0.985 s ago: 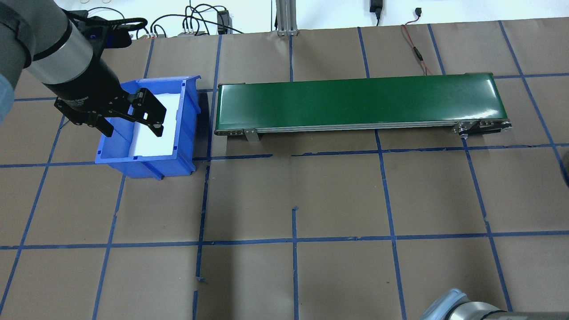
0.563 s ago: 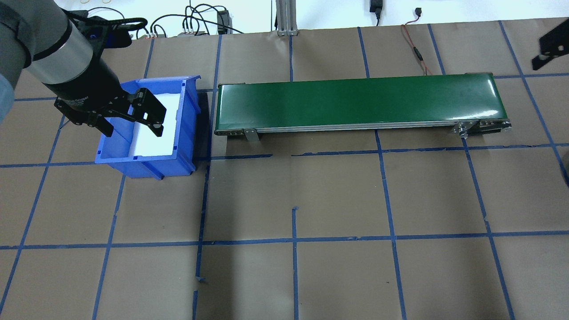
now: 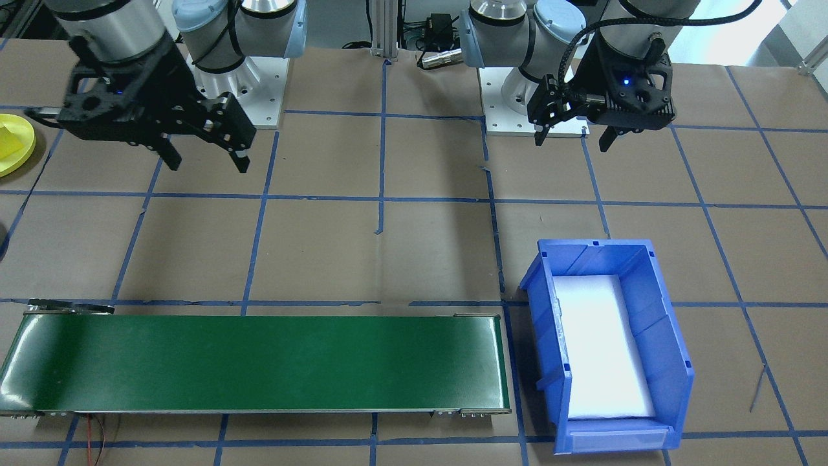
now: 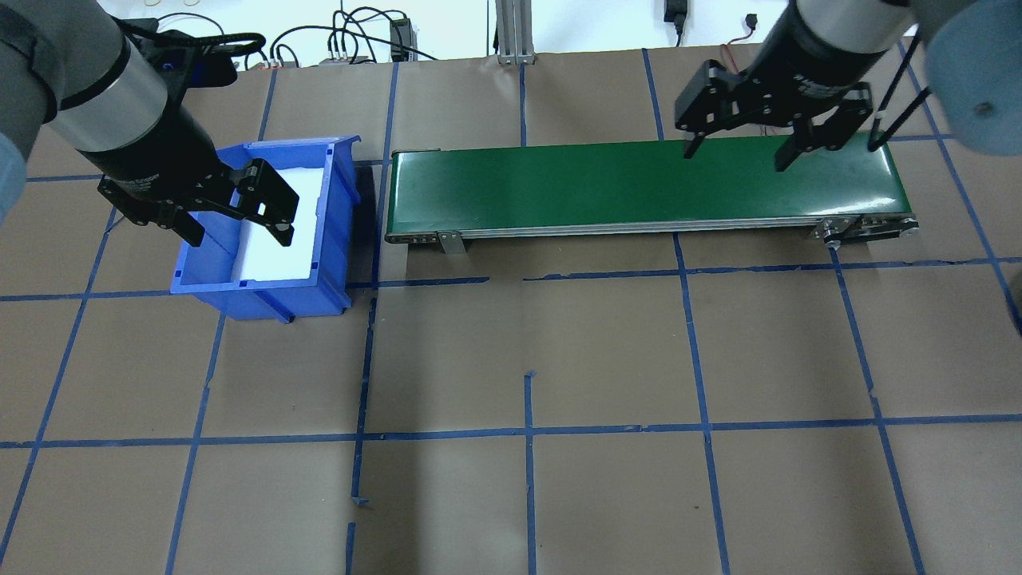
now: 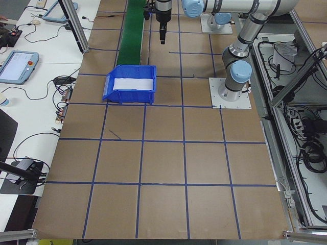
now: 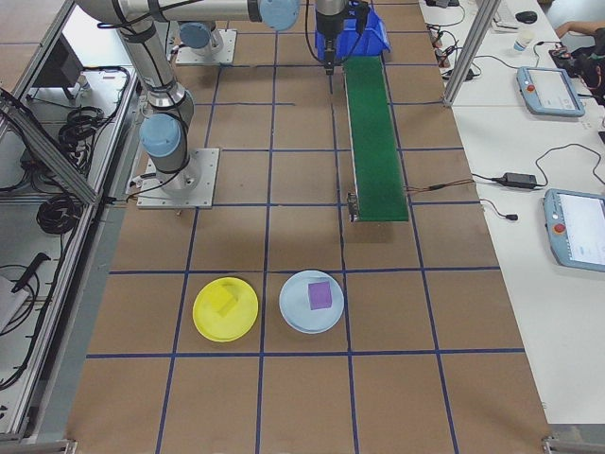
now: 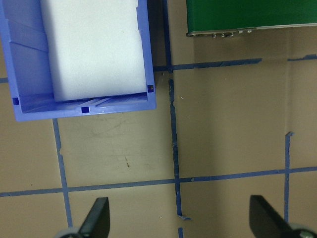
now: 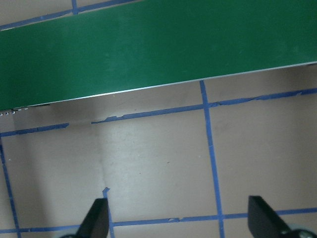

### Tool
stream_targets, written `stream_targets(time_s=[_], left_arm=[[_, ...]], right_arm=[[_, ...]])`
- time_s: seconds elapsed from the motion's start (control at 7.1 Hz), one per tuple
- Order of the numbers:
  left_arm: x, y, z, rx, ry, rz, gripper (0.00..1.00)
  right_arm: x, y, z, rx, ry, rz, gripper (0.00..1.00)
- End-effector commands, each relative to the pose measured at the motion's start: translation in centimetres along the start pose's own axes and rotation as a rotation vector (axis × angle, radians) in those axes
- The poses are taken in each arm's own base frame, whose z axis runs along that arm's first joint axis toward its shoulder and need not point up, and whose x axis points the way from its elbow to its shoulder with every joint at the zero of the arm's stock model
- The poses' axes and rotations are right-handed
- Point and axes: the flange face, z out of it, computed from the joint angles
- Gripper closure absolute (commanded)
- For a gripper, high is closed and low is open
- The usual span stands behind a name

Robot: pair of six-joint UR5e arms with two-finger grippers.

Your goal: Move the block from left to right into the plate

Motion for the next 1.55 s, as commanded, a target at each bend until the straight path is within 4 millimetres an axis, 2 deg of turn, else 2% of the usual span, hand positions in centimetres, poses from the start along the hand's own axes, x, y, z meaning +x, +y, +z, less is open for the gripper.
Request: stream_targets(time_s=[0.0,0.28,0.56,0.7,0.84,0.99,1.27,1.41], left_arm=[[0.0,0.1,-0.1,0.001,0.0,0.0,0.0],[0.0,0.0,-0.1,0.003,0.0,0.0,0.0],[-0.1,0.0,-0.1,0.003,0.0,-0.001,0.0],[0.0,0.0,-0.1,0.003,0.0,0.0,0.0],[0.0,0.0,-0.1,0.003,0.0,0.0,0.0],[-0.1,0.0,-0.1,0.003,0.0,-0.001,0.0],[0.0,0.0,-0.1,0.003,0.0,0.0,0.0],[0.0,0.0,-0.1,0.003,0.0,0.0,0.0]], right_arm=[[-2.2,1.0,1.0,-0.02,0.007,0.036,0.0],[-2.2,1.2,1.8,-0.032,0.012,0.042,0.0],[-2.1,0.4,1.8,0.054,0.015,0.031,0.0],[-1.9,0.7,2.2,0.05,0.02,0.03,0.0],[-0.8,0.8,1.9,0.063,0.108,0.025,0.0],[-0.6,0.8,1.7,0.075,0.145,0.025,0.0],[-0.7,0.9,1.8,0.074,0.138,0.024,0.0],[-1.0,1.1,1.8,0.069,0.137,-0.032,0.0]])
